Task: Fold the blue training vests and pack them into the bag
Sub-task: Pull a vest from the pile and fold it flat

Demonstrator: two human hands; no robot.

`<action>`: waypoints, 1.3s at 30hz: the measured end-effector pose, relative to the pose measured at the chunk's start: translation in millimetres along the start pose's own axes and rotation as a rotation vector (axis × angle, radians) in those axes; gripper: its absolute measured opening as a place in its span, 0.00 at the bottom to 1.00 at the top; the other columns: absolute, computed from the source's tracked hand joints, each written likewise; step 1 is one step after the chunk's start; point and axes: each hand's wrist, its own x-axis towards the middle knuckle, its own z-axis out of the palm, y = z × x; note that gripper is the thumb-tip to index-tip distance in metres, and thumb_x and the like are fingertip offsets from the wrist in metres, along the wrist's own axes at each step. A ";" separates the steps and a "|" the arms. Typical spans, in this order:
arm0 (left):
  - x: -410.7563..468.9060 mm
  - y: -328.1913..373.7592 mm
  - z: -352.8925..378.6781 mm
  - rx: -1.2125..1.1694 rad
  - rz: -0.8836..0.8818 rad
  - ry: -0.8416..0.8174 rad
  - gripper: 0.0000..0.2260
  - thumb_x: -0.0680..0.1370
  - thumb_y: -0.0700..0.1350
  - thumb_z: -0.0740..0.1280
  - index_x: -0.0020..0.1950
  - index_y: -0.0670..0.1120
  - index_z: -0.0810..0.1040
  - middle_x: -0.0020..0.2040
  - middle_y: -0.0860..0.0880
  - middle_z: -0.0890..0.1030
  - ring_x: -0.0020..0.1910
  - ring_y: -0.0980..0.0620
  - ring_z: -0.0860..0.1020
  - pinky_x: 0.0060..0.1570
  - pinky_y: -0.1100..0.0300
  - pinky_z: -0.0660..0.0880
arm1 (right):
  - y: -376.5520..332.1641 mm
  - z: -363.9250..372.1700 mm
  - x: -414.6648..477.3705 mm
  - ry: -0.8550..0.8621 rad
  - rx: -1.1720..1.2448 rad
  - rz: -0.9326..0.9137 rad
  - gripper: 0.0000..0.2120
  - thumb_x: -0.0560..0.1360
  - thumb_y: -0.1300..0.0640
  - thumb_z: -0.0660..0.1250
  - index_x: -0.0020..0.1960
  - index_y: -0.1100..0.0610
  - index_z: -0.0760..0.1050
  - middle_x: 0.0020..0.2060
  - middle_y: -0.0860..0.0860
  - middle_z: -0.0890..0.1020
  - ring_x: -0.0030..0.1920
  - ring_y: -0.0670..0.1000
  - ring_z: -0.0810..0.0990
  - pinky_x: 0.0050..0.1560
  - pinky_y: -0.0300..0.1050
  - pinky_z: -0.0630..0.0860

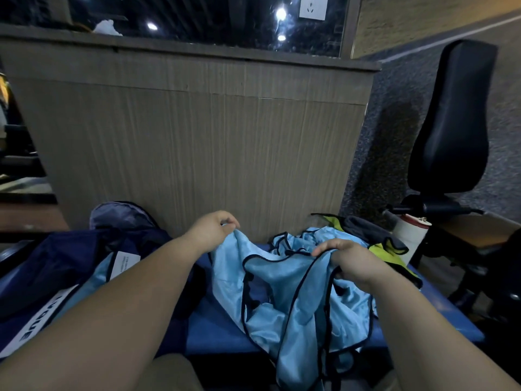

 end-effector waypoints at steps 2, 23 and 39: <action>-0.8 1.8 -6.6 -0.176 -0.057 -0.019 0.09 0.82 0.41 0.61 0.52 0.47 0.81 0.51 0.48 0.81 0.45 0.55 0.76 0.42 0.65 0.71 | -3.4 -4.3 -2.5 -0.115 0.091 0.020 0.20 0.74 0.72 0.54 0.45 0.58 0.83 0.38 0.59 0.78 0.35 0.55 0.70 0.34 0.45 0.69; -13.5 2.9 -7.6 -0.092 -0.158 -0.292 0.18 0.75 0.30 0.58 0.49 0.49 0.82 0.44 0.45 0.81 0.40 0.53 0.77 0.38 0.63 0.75 | -13.0 3.8 1.6 0.459 -0.436 -0.408 0.12 0.77 0.66 0.66 0.55 0.55 0.84 0.52 0.47 0.73 0.53 0.45 0.73 0.62 0.38 0.70; -17.8 -5.2 -13.5 0.200 -0.110 -0.311 0.23 0.71 0.32 0.66 0.62 0.52 0.77 0.56 0.47 0.76 0.43 0.54 0.76 0.40 0.63 0.75 | -16.4 11.1 -2.1 0.531 -0.165 -0.299 0.12 0.77 0.66 0.57 0.42 0.50 0.64 0.34 0.50 0.71 0.29 0.50 0.66 0.29 0.45 0.62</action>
